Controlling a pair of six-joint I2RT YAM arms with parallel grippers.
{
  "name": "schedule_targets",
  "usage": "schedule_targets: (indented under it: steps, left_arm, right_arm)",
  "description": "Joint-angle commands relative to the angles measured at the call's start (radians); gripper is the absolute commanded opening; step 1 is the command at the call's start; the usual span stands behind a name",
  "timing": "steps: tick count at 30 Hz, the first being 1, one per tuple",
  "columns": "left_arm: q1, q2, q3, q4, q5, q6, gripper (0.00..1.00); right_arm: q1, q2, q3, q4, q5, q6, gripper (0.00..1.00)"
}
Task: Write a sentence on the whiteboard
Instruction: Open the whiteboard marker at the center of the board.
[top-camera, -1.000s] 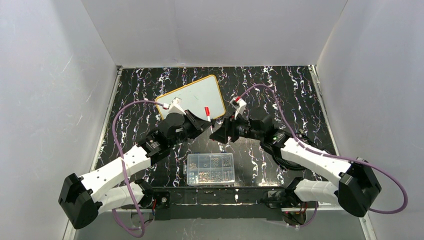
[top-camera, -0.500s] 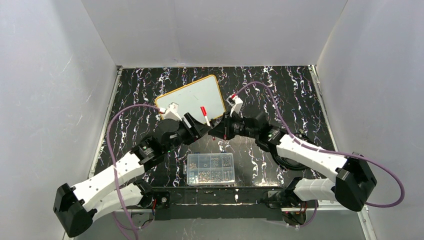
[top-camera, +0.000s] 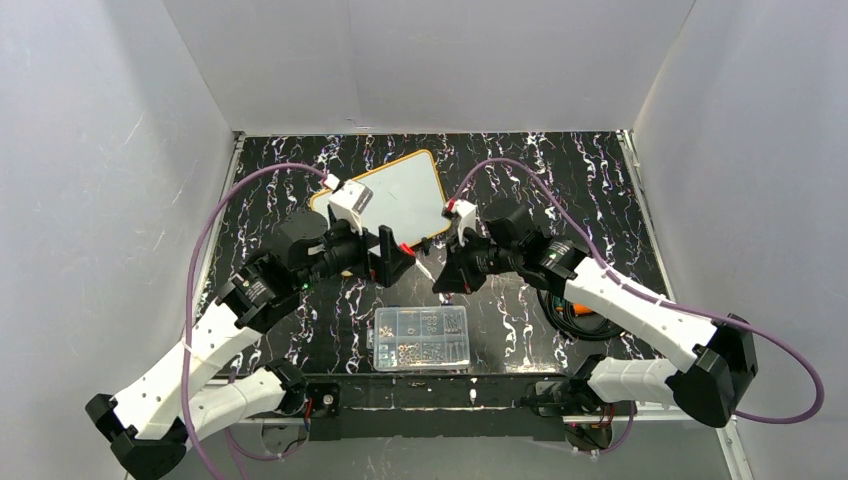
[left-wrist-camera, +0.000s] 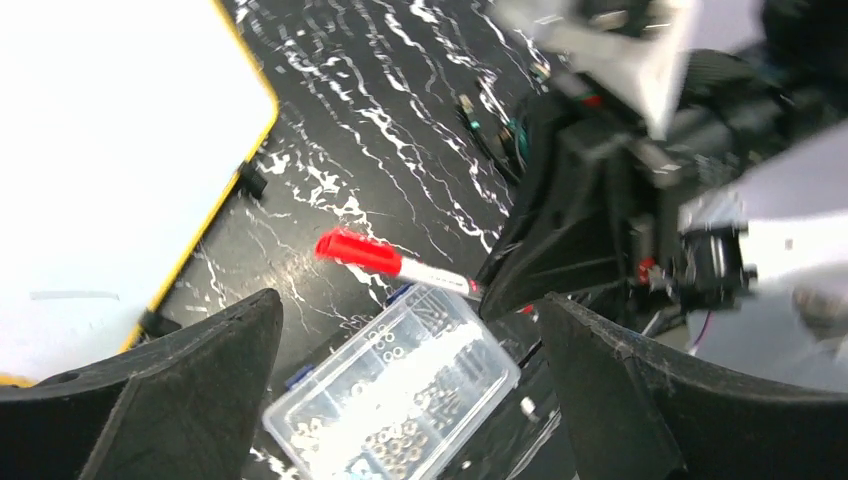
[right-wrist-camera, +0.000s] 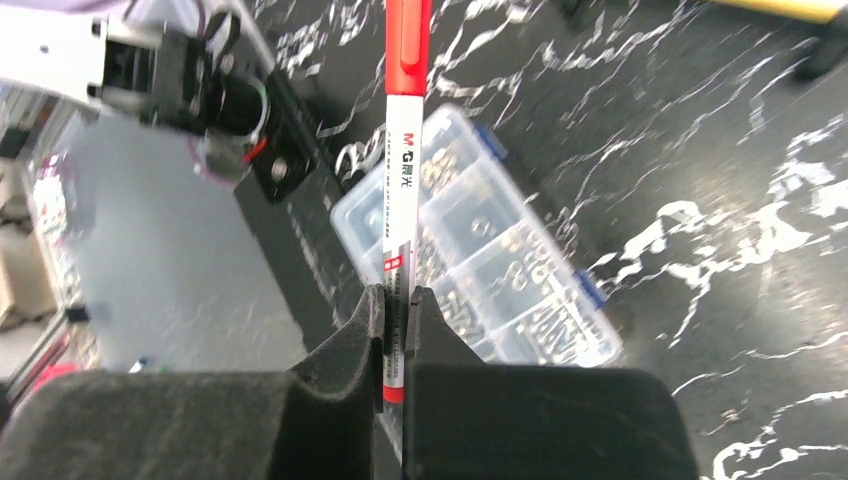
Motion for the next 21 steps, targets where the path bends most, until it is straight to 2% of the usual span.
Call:
schedule_targets:
  steps: [1, 5, 8, 17, 21]
  left_arm:
    - [0.002, -0.003, 0.077, -0.121, 0.228, 0.410, 0.98]
    - [0.002, -0.047, 0.009, -0.127, 0.369, 0.619, 0.98]
    - [0.002, -0.069, -0.049, -0.112, 0.429, 0.672, 0.98]
    - [0.001, -0.058, -0.086, -0.083, 0.552, 0.677, 0.98]
    - [0.002, -0.044, -0.086, -0.057, 0.625, 0.568, 0.96]
  right_arm:
    - [0.000, 0.024, 0.062, -0.144, -0.215, -0.074, 0.01]
    - [0.000, 0.026, 0.080, -0.201, -0.303, -0.095, 0.01]
    - [0.000, 0.032, 0.086, -0.226, -0.375, -0.108, 0.01]
    - [0.001, 0.045, 0.109, -0.331, -0.498, -0.168, 0.01]
    - [0.002, 0.039, 0.132, -0.376, -0.486, -0.202, 0.01]
